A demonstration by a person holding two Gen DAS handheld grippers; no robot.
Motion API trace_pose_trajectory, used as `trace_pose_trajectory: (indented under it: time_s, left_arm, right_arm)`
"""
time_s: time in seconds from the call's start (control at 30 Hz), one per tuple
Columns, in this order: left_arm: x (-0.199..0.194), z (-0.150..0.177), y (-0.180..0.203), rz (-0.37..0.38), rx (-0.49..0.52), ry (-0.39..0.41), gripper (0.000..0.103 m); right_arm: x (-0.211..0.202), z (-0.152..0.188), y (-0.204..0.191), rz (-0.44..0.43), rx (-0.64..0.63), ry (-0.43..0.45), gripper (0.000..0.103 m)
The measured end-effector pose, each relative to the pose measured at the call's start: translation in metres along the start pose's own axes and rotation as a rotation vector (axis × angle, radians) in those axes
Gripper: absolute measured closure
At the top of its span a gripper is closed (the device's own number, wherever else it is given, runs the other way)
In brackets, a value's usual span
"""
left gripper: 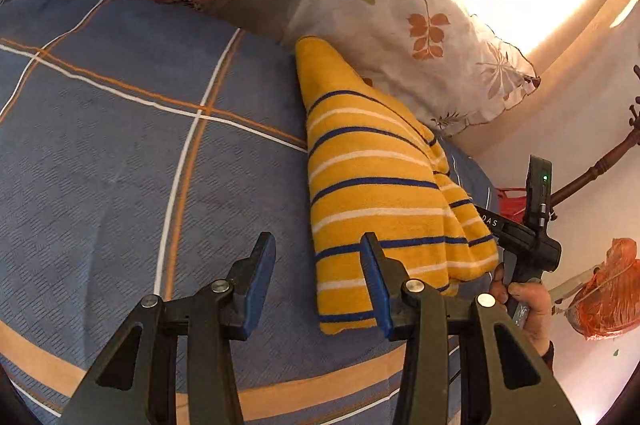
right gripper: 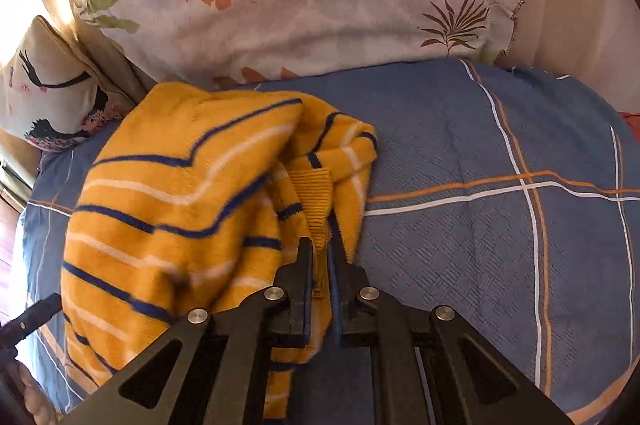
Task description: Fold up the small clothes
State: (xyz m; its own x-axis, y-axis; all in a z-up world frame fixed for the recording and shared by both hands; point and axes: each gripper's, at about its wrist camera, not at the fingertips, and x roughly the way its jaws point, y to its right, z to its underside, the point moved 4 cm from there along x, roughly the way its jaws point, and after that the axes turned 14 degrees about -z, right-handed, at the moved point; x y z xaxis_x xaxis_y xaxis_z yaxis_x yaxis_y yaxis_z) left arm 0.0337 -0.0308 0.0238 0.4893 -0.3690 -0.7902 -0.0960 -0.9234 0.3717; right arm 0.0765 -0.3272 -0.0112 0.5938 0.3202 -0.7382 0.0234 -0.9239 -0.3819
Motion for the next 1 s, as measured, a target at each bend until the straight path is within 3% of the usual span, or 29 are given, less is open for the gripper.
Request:
trace_pose_trajectory:
  time_s: [0.13, 0.2, 0.23, 0.27, 0.33, 0.5, 0.57, 0.6, 0.63, 0.7, 0.73, 0.93, 1.0]
  left_arm:
    - [0.0, -0.011, 0.013, -0.023, 0.04, 0.043, 0.049]
    - [0.006, -0.02, 0.013, -0.025, 0.048, 0.052, 0.037]
    - [0.012, -0.025, 0.013, -0.02, 0.055, 0.048, 0.033]
    - [0.021, -0.029, 0.013, -0.015, 0.063, 0.036, 0.031]
    - [0.038, -0.037, 0.012, 0.018, 0.068, -0.01, 0.03]
    - [0.079, -0.049, 0.035, 0.206, 0.039, -0.142, 0.023]
    - [0.088, -0.047, 0.042, 0.186, 0.028, -0.149, 0.023]
    - [0.086, -0.047, 0.043, 0.187, 0.024, -0.142, 0.028]
    - [0.08, -0.048, 0.044, 0.19, 0.021, -0.125, 0.032]
    - [0.062, -0.053, 0.044, 0.2, 0.028, -0.088, 0.047]
    - [0.052, -0.057, 0.044, 0.198, 0.035, -0.069, 0.048]
    - [0.002, -0.07, 0.035, 0.095, 0.087, 0.04, 0.048]
    - [0.01, -0.061, 0.023, -0.019, 0.09, 0.013, 0.045]
  right_arm:
    - [-0.021, -0.001, 0.024, -0.038, 0.067, 0.069, 0.092]
    - [-0.027, 0.001, 0.036, -0.133, 0.133, 0.107, 0.066]
    - [-0.029, 0.0, 0.039, -0.194, 0.165, 0.122, 0.034]
    - [-0.03, 0.0, 0.04, -0.247, 0.189, 0.137, 0.019]
    - [-0.027, -0.001, 0.043, -0.298, 0.229, 0.139, 0.018]
    - [0.01, -0.005, 0.044, -0.335, 0.276, 0.069, 0.018]
    - [0.021, -0.004, 0.036, -0.356, 0.288, 0.076, 0.024]
    - [0.025, -0.006, 0.028, -0.364, 0.271, 0.075, 0.034]
    - [0.031, -0.008, 0.02, -0.401, 0.269, 0.053, 0.057]
    - [0.027, -0.013, 0.004, -0.411, 0.263, 0.07, 0.062]
    - [0.024, -0.016, -0.006, -0.423, 0.235, 0.083, 0.065]
    - [-0.002, -0.024, -0.05, -0.513, 0.109, 0.178, 0.07]
    - [0.003, -0.017, -0.045, -0.487, 0.109, 0.175, 0.07]
